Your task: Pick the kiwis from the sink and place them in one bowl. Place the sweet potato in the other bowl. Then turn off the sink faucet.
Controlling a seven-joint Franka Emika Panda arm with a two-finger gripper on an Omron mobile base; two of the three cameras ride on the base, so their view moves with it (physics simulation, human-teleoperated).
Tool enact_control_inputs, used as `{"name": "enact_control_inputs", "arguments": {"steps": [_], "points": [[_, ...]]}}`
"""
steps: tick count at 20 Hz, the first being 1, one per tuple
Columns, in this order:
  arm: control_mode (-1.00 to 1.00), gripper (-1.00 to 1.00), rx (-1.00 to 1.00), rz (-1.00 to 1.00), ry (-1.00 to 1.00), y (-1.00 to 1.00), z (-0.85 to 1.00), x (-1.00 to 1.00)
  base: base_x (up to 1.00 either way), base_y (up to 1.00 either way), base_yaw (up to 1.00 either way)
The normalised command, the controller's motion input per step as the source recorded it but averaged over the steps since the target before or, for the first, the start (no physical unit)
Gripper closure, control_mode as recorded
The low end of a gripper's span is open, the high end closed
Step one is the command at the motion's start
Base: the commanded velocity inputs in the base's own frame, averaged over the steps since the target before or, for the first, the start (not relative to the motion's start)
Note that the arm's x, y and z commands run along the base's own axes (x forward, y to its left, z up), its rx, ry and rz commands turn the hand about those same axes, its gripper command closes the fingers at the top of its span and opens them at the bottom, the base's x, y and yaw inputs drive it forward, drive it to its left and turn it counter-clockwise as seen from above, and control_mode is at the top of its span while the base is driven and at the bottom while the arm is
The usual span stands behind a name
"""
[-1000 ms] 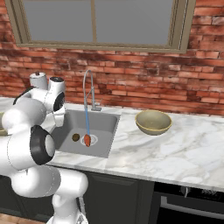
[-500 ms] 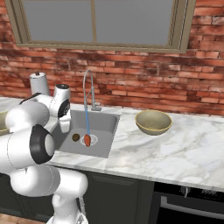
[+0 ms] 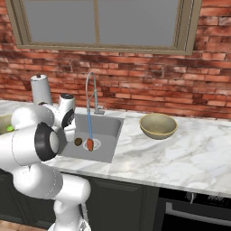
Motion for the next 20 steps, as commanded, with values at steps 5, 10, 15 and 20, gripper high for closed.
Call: {"name": "enact_control_inputs", "arguments": {"steps": [5,10,15,20], "points": [[-1.0,-1.0,0.0,0.0,0.0,-0.01,-0.18,0.12,0.0,0.0,0.0],[-1.0,-1.0,0.0,0.0,0.0,0.0,-0.22,0.16,0.0,0.0,0.0],[-1.0,-1.0,0.0,0.0,0.02,0.0,-0.23,0.24,0.0,0.0,0.0],[-1.0,-1.0,0.0,0.0,0.02,0.0,-0.21,0.22,0.0,0.0,0.0]]}}
